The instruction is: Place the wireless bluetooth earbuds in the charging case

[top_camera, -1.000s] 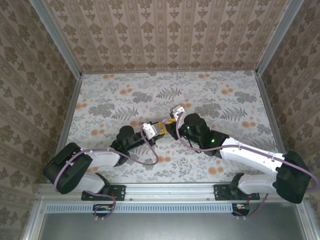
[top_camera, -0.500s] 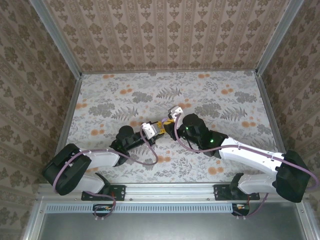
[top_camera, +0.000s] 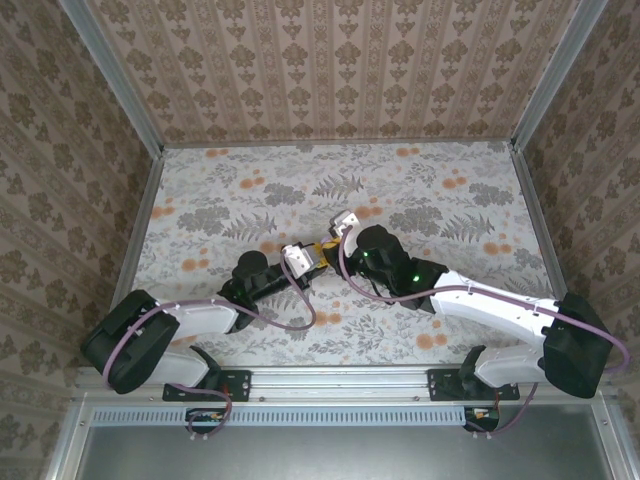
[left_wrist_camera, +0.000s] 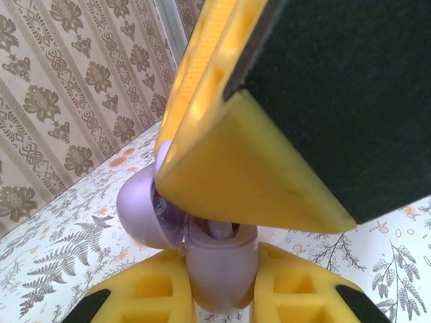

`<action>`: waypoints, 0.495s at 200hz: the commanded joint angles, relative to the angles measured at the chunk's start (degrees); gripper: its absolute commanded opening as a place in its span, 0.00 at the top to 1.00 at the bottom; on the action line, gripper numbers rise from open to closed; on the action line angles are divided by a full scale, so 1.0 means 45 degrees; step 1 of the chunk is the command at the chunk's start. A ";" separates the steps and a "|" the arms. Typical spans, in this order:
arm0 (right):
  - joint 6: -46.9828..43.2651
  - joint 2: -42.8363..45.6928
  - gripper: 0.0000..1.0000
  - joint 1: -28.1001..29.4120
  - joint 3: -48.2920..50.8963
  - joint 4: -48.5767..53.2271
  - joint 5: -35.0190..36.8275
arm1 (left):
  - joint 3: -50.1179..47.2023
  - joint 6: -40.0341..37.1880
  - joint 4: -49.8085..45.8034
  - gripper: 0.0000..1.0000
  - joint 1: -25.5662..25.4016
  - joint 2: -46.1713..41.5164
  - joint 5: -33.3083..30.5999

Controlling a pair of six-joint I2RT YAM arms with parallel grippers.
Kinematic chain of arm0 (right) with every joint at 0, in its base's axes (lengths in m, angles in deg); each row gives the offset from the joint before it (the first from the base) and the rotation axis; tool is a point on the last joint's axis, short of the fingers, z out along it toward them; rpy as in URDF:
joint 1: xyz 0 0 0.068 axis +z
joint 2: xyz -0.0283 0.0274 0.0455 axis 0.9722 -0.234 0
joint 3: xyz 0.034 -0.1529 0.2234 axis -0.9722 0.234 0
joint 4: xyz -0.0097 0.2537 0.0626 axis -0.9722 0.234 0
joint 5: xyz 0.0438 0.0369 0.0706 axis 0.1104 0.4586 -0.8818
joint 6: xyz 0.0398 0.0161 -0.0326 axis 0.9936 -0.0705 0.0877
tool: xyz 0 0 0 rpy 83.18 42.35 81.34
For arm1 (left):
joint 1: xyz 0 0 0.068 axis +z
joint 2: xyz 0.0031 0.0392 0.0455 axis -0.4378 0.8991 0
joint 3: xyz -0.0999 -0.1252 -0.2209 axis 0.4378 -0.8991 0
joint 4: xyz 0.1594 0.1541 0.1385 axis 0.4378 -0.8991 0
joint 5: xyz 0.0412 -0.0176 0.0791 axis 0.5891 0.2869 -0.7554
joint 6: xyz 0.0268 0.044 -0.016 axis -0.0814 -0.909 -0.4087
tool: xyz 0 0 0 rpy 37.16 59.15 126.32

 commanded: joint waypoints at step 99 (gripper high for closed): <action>0.0707 -0.0082 0.69 0.0299 -0.0120 -0.0048 0.0168 | 0.0372 0.0014 0.0771 0.98 -0.0144 -0.0449 0.0285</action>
